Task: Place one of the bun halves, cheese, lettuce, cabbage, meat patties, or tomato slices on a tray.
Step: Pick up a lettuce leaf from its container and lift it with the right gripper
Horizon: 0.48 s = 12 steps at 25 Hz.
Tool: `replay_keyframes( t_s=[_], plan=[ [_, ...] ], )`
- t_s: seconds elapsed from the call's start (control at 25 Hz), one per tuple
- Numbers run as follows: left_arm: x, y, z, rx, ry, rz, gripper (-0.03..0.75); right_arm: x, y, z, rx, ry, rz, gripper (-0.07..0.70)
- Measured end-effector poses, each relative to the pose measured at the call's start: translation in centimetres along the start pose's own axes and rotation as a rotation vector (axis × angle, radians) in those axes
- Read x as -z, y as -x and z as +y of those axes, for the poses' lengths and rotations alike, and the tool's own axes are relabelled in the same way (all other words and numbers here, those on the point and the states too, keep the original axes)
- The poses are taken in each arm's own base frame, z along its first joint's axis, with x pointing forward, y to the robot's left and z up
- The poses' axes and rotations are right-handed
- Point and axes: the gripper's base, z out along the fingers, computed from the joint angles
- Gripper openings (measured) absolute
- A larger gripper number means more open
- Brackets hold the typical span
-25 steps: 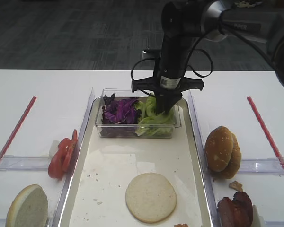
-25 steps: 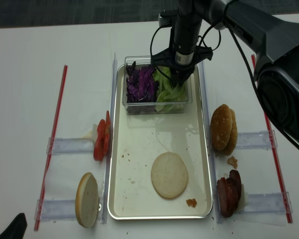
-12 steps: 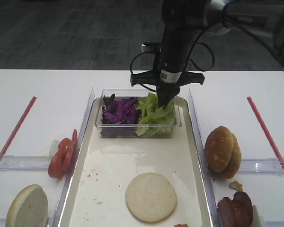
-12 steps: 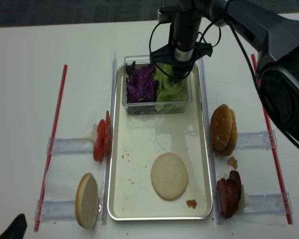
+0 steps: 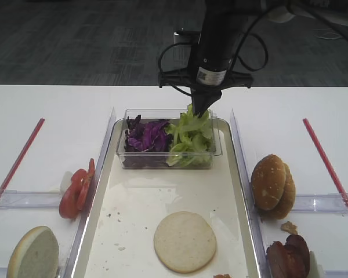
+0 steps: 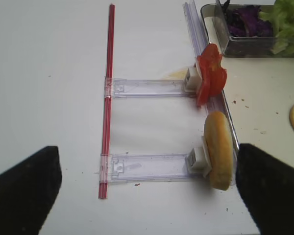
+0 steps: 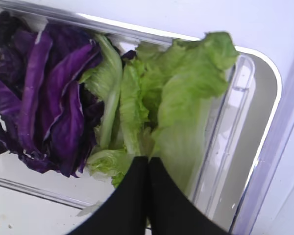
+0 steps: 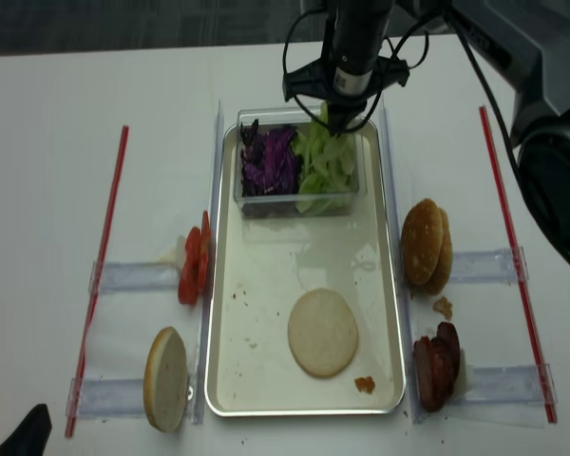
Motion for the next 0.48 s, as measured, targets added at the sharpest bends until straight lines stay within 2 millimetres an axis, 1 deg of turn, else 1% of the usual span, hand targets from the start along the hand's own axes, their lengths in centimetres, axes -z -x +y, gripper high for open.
replay_keyframes(
  t_s=[0.08, 0.24, 0.48],
  plan=[
    [0.0, 0.0, 0.0, 0.0, 0.0, 0.0, 0.671, 0.8, 0.0, 0.1, 0.002, 0.005, -0.015, 0.043],
    [0.0, 0.0, 0.0, 0.0, 0.0, 0.0, 0.671, 1.7, -0.1, 0.3, 0.007, 0.017, -0.03, 0.043],
    [0.0, 0.0, 0.0, 0.0, 0.0, 0.0, 0.671, 2.2, -0.2, 0.5, 0.018, 0.034, -0.037, 0.043]
  ],
)
